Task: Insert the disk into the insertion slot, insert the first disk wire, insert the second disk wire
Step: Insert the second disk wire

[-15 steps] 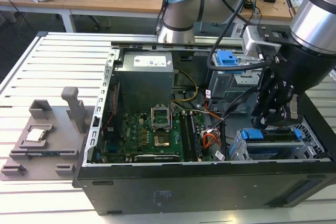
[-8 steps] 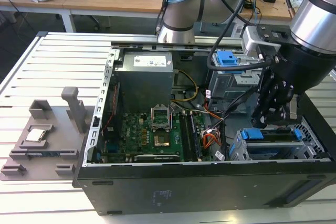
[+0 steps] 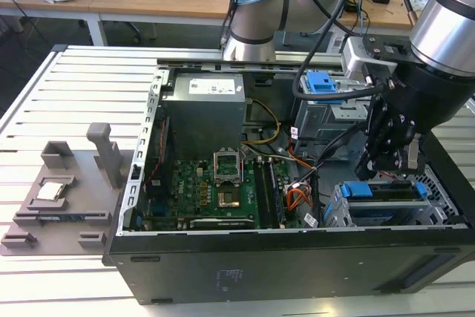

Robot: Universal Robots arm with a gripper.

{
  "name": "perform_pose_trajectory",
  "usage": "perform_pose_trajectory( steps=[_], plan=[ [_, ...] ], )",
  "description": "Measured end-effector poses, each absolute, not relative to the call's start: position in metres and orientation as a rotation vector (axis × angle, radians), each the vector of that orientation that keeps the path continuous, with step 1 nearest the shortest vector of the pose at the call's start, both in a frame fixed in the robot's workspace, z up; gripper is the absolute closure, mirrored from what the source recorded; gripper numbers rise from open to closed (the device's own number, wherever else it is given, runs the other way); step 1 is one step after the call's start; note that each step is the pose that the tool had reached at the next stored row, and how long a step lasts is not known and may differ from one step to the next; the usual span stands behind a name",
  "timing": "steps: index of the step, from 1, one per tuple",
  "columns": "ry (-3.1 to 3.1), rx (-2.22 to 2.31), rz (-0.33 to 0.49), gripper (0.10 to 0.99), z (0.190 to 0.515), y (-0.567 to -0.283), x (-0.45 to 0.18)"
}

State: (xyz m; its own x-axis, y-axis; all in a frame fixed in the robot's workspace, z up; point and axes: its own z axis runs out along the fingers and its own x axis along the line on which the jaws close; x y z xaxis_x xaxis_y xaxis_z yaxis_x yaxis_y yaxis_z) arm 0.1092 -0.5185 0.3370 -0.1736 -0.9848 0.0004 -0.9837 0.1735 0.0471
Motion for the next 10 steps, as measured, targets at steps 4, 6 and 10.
perform_pose_trajectory(
  steps=[4, 6, 10],
  plan=[
    [-2.382, 1.999, -0.055, 0.945, 0.343, -0.518, 0.109],
    [-2.378, 2.005, -0.055, 0.945, 0.350, -0.518, 0.109],
    [-2.317, 2.073, -0.054, 0.945, 0.350, -0.519, 0.109]
  ],
)
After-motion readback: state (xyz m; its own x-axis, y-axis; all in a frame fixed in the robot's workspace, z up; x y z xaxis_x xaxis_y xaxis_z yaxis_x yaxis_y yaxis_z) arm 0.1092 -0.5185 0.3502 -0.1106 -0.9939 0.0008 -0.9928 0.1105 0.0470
